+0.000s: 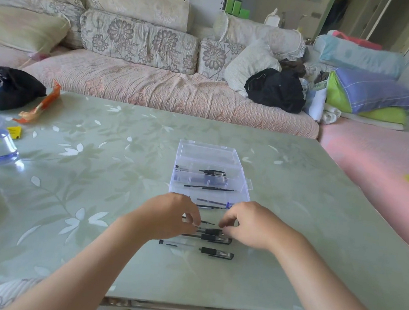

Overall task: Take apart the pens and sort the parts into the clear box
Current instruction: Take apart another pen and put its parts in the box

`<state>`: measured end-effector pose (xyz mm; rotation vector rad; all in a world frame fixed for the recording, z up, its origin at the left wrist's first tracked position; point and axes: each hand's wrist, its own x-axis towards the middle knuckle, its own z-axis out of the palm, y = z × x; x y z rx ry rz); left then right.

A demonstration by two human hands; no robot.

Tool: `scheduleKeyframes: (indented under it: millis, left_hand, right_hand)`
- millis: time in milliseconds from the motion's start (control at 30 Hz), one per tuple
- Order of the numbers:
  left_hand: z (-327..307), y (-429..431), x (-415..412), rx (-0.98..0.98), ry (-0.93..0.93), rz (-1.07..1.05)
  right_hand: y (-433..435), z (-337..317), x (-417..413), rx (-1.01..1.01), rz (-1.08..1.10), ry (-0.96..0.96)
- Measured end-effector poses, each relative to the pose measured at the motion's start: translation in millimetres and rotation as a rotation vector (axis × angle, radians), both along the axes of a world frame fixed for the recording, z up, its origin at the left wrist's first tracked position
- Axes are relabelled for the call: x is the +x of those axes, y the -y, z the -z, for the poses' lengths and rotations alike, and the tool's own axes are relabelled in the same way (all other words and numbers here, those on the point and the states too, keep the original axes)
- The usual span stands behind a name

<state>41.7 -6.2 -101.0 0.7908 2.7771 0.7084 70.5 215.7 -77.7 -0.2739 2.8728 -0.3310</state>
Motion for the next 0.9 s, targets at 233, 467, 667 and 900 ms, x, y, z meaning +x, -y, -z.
scheduleKeyframes:
  millis: [233, 467, 667, 900]
  left_hand:
    - [2.9, -1.2, -2.9, -0.052, 0.012, -0.022]
    - [-0.4, -0.9, -10.9, 0.11, 0.049, -0.066]
    - [-10.5, 0.3, -12.2, 0.164, -0.013, -0.102]
    - [-9.2, -9.6, -2.5, 0.047, -0.087, -0.057]
  right_hand:
    - [-5.2, 3.2, -1.9, 0.011, -0.019, -0.053]
    - [-6.0, -1.6, -8.4, -0.117, 0.019, -0.156]
    - [7.0, -2.2, -11.8, -0.1, -0.098, -0.22]
    - [15.1, 3.6, -8.9, -0.038, -0.159, -0.142]
